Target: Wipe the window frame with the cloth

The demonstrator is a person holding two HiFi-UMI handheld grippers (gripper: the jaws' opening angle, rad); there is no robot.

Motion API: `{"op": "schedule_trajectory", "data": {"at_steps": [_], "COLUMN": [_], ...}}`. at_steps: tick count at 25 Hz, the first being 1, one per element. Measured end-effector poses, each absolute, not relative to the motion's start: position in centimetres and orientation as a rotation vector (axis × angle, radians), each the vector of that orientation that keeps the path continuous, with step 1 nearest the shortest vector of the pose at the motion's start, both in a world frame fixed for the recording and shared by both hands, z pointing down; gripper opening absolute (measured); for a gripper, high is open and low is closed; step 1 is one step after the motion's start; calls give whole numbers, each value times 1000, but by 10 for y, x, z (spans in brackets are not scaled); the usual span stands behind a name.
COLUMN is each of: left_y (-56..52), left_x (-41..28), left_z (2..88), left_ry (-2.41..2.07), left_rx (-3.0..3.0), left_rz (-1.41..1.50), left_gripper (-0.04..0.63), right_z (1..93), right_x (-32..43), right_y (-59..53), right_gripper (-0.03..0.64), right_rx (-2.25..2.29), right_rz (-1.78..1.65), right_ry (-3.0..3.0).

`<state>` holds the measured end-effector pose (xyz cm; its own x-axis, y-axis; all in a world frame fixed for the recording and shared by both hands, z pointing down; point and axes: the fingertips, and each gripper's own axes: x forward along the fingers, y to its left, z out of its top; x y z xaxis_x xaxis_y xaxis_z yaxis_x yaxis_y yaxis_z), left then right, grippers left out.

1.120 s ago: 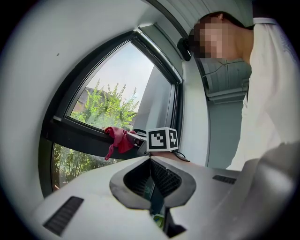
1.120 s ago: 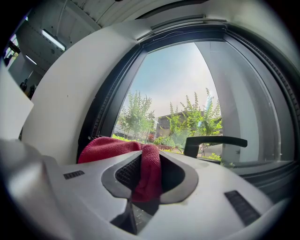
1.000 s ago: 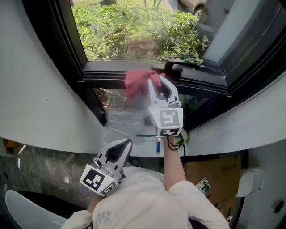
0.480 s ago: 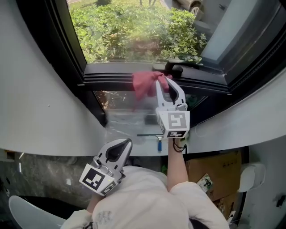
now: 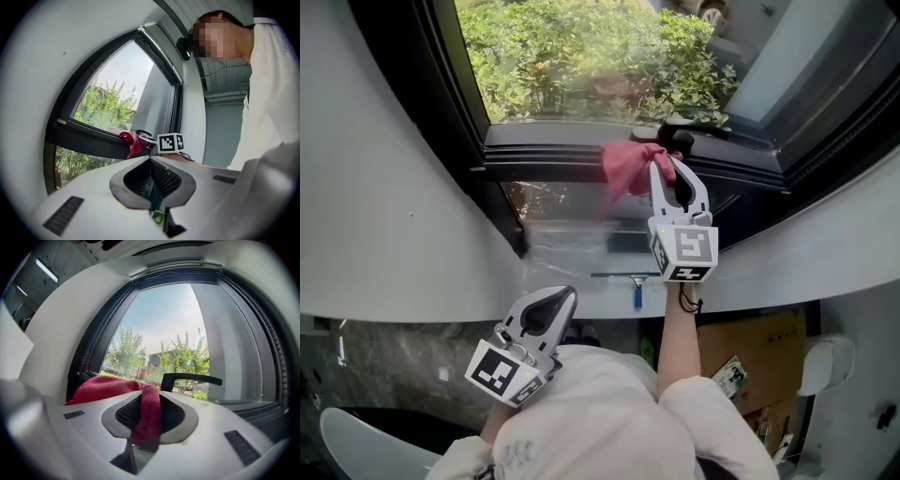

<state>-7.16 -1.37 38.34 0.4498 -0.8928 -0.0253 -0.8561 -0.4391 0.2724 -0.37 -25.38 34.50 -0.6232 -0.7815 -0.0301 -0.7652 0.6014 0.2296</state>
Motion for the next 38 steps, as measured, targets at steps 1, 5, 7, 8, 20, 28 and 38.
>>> {"op": "schedule_trajectory", "data": {"at_steps": [1, 5, 7, 8, 20, 28, 38], "left_y": [-11, -1, 3, 5, -3, -45, -76], "left_x": [-74, -82, -85, -86, -79, -46, -17], "left_z": [384, 387, 391, 393, 399, 387, 380], "left_ry": [-1525, -1533, -1531, -1528, -1524, -1542, -1656], "left_rx": [2478, 2474, 2474, 2473, 2458, 2464, 2449], "left_rz": [-240, -228, -220, -216, -157, -176, -181], "left_gripper": [11, 11, 11, 11, 11, 11, 11], "right_z": [345, 346, 346, 347, 345, 343, 343], "right_x": [-2, 1, 1, 1, 0, -3, -3], "right_y": [-254, -256, -256, -255, -253, -252, -250], "right_gripper": [94, 94, 94, 93, 92, 94, 93], "right_rx": [1334, 1356, 1372, 1378, 1400, 1294, 1159], "right_rz": [-336, -322, -326, -328, -378, -382, -439], "right_ry": [-2743, -2741, -2742, -2742, -2744, -2780, -2815]}}
